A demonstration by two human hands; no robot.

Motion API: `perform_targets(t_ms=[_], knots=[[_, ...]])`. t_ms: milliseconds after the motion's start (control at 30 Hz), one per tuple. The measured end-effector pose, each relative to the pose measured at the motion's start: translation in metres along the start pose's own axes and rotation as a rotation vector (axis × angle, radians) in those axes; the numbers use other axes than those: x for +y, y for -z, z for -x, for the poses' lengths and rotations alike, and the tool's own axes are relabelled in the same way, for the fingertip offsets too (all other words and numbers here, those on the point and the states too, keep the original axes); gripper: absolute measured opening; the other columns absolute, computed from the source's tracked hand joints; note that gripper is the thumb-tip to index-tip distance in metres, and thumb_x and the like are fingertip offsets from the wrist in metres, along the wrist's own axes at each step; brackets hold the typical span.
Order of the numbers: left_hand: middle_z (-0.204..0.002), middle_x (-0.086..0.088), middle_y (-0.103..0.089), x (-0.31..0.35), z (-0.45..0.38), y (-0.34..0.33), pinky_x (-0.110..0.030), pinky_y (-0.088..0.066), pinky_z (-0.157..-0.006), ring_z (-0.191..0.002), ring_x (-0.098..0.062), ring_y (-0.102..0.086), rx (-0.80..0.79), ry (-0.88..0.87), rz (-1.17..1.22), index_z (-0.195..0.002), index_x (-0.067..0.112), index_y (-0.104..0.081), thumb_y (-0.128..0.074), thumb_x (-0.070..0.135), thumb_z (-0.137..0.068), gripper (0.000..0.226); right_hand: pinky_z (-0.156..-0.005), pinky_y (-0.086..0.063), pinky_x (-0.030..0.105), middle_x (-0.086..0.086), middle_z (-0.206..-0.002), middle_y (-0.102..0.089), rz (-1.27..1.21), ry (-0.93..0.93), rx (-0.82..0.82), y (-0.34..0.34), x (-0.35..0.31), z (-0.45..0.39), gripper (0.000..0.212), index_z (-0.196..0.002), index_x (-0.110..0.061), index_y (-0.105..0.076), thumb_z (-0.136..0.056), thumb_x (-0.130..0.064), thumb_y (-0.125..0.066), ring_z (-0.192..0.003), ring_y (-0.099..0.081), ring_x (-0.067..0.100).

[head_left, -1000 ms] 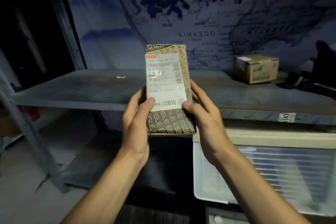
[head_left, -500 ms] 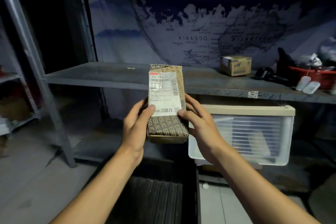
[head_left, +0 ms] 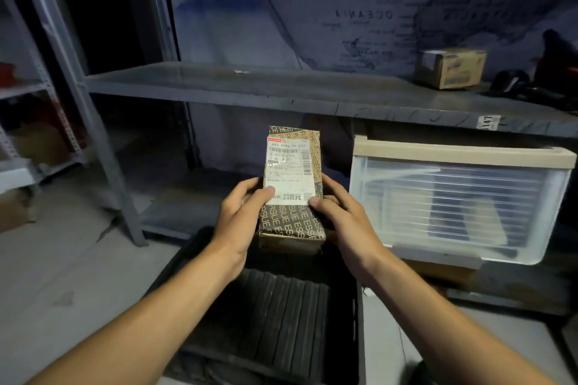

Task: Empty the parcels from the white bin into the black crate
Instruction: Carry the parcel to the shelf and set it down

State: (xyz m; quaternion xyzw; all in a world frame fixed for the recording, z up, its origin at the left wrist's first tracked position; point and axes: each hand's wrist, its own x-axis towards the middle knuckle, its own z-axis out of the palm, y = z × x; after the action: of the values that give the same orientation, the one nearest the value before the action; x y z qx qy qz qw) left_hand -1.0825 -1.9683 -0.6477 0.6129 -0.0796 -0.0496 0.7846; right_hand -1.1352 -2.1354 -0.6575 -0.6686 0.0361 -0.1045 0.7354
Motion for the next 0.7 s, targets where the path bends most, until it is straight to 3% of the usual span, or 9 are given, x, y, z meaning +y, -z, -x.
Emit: perform_targets(t_ms=[100, 333, 567, 700], knots=[[-0.104, -0.003, -0.077, -0.022, -0.038, -0.002, -0.031, -0.058, -0.080, -0.096, -0.018, -0.074, 0.024, 0.032, 0.003, -0.126, 0.016, -0.065, -0.063, 0.020, -0.097, 0.030, -0.088, -0.059, 0.040, -0.002, -0.122, -0.072, -0.014, -0.039, 0.019, 0.003, 0.022, -0.041, 0.049, -0.144, -0.037, -0.052, -0.099, -0.021, -0.061, -0.108, -0.071, 0.018], [-0.088, -0.001, -0.079, -0.079, -0.141, -0.005, -0.024, -0.055, -0.065, -0.077, -0.011, -0.073, 0.099, 0.103, 0.061, -0.104, 0.016, -0.072, -0.063, 0.019, -0.096, 0.013, -0.089, -0.058, 0.035, -0.003, -0.118, -0.074, -0.068, -0.100, 0.053, 0.010, 0.075, -0.144, 0.046, -0.141, -0.035, -0.055, -0.099, -0.019, -0.060, -0.103, -0.073, 0.014], [-0.096, -0.005, -0.078, -0.156, -0.234, -0.004, -0.034, -0.056, -0.079, -0.089, -0.020, -0.073, 0.113, 0.175, 0.037, -0.107, 0.016, -0.072, -0.065, 0.019, -0.094, 0.015, -0.082, -0.058, 0.030, 0.001, -0.117, -0.073, -0.115, -0.163, 0.189, 0.023, 0.146, -0.230, 0.038, -0.134, -0.027, -0.058, -0.097, -0.018, -0.063, -0.099, -0.074, 0.013], [-0.101, -0.004, -0.078, -0.198, -0.277, 0.007, -0.035, -0.056, -0.082, -0.095, -0.022, -0.074, 0.115, 0.202, -0.031, -0.119, 0.014, -0.069, -0.066, 0.021, -0.094, 0.027, -0.091, -0.057, 0.037, 0.004, -0.114, -0.075, -0.117, -0.191, 0.223, 0.026, 0.190, -0.269, 0.036, -0.129, -0.026, -0.062, -0.095, -0.016, -0.065, -0.100, -0.074, 0.017]])
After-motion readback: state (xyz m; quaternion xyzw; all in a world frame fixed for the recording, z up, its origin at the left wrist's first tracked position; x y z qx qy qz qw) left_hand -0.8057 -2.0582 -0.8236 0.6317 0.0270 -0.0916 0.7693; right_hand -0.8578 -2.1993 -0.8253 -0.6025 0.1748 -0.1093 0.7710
